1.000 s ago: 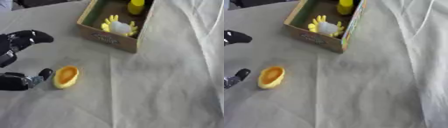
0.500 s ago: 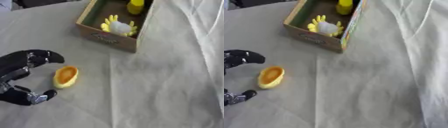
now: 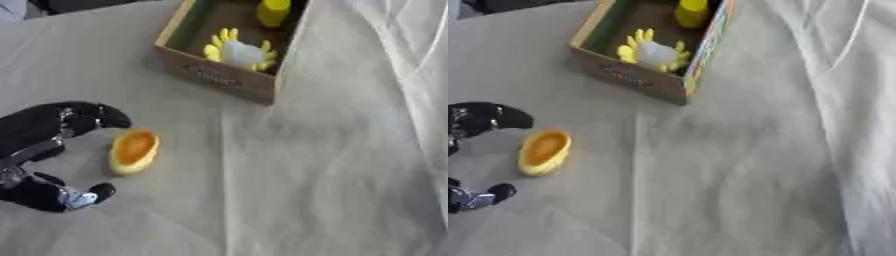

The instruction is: Pick up objects on the table and place them in the box.

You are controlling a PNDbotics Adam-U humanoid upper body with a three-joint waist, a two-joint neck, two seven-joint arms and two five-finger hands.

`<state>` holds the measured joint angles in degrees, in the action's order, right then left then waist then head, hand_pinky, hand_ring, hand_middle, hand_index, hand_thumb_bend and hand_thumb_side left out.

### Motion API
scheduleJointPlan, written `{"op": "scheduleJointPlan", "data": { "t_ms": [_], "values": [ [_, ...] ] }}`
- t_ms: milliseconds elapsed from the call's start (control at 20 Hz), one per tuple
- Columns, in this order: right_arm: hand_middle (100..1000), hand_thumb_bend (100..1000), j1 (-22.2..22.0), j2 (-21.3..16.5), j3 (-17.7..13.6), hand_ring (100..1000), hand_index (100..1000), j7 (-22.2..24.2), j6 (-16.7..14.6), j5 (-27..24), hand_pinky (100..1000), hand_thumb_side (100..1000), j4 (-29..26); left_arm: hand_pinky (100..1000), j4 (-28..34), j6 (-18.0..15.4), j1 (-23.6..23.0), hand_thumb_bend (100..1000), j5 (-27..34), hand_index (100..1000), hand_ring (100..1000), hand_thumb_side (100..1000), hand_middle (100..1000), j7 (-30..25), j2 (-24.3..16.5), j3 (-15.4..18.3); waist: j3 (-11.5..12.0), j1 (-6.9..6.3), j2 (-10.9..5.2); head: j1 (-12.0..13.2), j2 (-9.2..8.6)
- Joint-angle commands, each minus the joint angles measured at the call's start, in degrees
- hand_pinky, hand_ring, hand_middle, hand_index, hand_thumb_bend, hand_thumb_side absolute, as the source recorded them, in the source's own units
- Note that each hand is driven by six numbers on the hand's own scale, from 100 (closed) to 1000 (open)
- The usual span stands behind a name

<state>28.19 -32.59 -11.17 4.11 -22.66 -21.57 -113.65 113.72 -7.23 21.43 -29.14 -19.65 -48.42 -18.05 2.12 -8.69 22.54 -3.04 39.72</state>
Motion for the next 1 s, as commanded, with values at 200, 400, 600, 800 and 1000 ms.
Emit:
{"op": "scheduleJointPlan", "data": {
  "t_ms": [200,400,600,800,1000],
  "values": [
    [678,100,0.6,-1.3,0.3,1000,866,0.7,0.0,-0.3,892,585,-0.9,899,0.9,2.5,1.9,480,-3.4,898,869,254,795,-0.3,0.2,-1.0,-0.1,0.36,-1.33,0.6,0.00],
    [678,100,0.8,-1.3,0.4,1000,866,0.8,0.0,-0.6,892,586,-0.9,888,0.9,4.3,2.3,471,-4.3,894,867,234,796,-2.3,0.5,-1.9,-0.3,0.28,-1.36,0.8,-0.11],
    [678,100,0.9,-1.2,0.4,1000,865,0.7,0.0,-0.8,893,587,-0.9,879,0.7,5.2,2.6,460,-4.7,896,863,225,800,-4.4,1.0,-2.6,-0.5,0.25,-1.36,0.7,-0.26],
    [676,100,1.0,-1.2,0.3,1000,865,0.3,0.0,-0.9,892,589,-0.9,874,-0.4,5.2,3.0,462,-5.5,895,861,189,799,-6.0,1.5,-3.3,-0.6,0.26,-1.35,0.9,-0.30],
    [674,100,1.0,-1.2,0.4,1000,865,0.1,0.0,-1.0,892,590,-0.9,866,-2.1,5.4,3.3,441,-6.8,895,857,102,802,-7.1,2.0,-4.0,-0.7,0.33,-1.31,1.0,-0.46]
  ]
}}
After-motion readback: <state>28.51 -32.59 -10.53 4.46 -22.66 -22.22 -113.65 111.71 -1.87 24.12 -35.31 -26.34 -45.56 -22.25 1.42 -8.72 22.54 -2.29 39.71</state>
